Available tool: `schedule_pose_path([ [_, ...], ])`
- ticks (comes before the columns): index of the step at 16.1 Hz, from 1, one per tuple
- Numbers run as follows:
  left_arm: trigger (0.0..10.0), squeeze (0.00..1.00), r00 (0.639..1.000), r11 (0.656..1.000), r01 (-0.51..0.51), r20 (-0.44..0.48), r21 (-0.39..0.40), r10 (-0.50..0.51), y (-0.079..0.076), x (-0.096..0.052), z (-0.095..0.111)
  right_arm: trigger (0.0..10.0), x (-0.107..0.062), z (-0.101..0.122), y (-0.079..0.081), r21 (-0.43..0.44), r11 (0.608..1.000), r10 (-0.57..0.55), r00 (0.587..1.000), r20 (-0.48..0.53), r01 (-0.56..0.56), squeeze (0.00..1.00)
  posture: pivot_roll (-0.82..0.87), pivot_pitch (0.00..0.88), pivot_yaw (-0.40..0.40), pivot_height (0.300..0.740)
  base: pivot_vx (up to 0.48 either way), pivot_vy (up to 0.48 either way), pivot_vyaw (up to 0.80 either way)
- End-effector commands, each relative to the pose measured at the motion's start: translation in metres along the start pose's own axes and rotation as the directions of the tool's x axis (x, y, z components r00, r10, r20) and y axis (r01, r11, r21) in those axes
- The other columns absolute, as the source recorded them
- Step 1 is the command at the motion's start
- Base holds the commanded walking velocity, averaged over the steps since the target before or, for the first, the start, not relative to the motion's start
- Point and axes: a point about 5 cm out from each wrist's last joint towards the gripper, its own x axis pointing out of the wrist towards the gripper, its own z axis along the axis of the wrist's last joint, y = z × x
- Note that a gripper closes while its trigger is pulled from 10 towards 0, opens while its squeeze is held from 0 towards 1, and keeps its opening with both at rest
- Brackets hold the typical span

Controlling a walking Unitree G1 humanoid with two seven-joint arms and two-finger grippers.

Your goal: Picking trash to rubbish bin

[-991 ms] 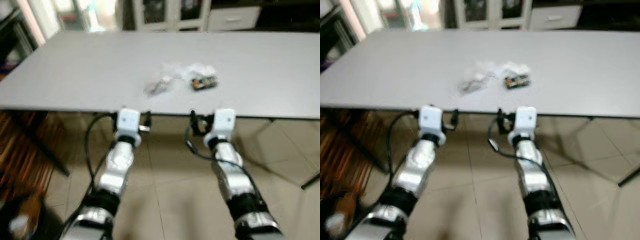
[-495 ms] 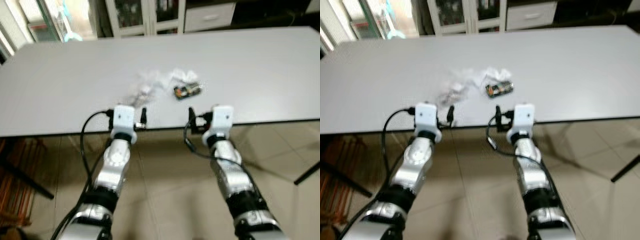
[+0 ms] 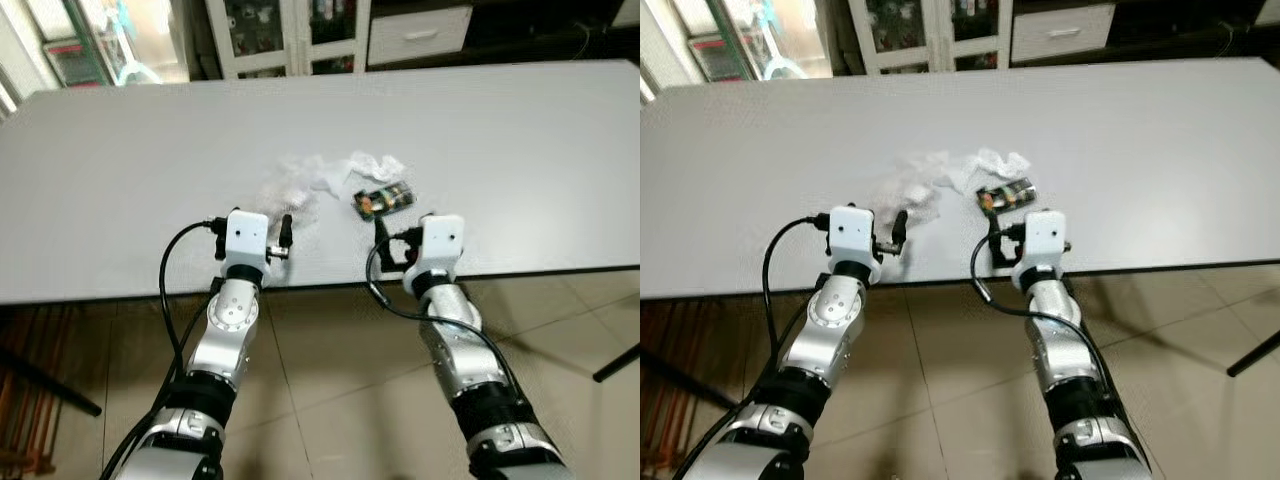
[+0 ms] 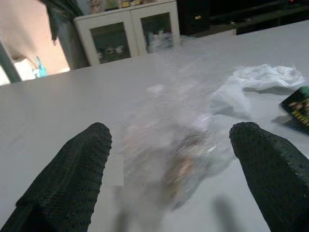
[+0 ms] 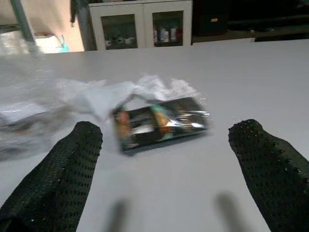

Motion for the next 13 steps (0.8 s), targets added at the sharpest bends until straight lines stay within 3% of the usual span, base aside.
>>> schedule_pose_path([
  [1,10.0,0.0,1.0,1.0,0.009,0.015,-0.005,-0.009,-0.0048,0.0007,0.0037,10.0,-0.0002,0.0018,-0.0015,-0.005,1.0,0.003,1.0,0.013,-0.003,0.0,-0.07,0.046,0.051,0.74,0.386,0.0,0.62],
  [9,10.0,0.0,1.0,1.0,0.015,0.02,-0.003,-0.015,-0.0061,0.0005,0.0042,10.0,-0.0004,0.0011,-0.0036,0.014,1.0,-0.013,1.0,0.01,0.013,0.0,-0.07,0.034,0.054,0.74,0.383,0.0,0.08],
  [13,10.0,0.0,0.999,0.999,0.046,0.026,-0.017,-0.046,-0.0103,-0.0009,0.0039,10.0,0.0,0.0009,-0.0026,0.015,1.0,-0.012,1.0,0.007,0.011,0.0,-0.08,0.03,0.056,0.74,0.0,0.0,0.0],
])
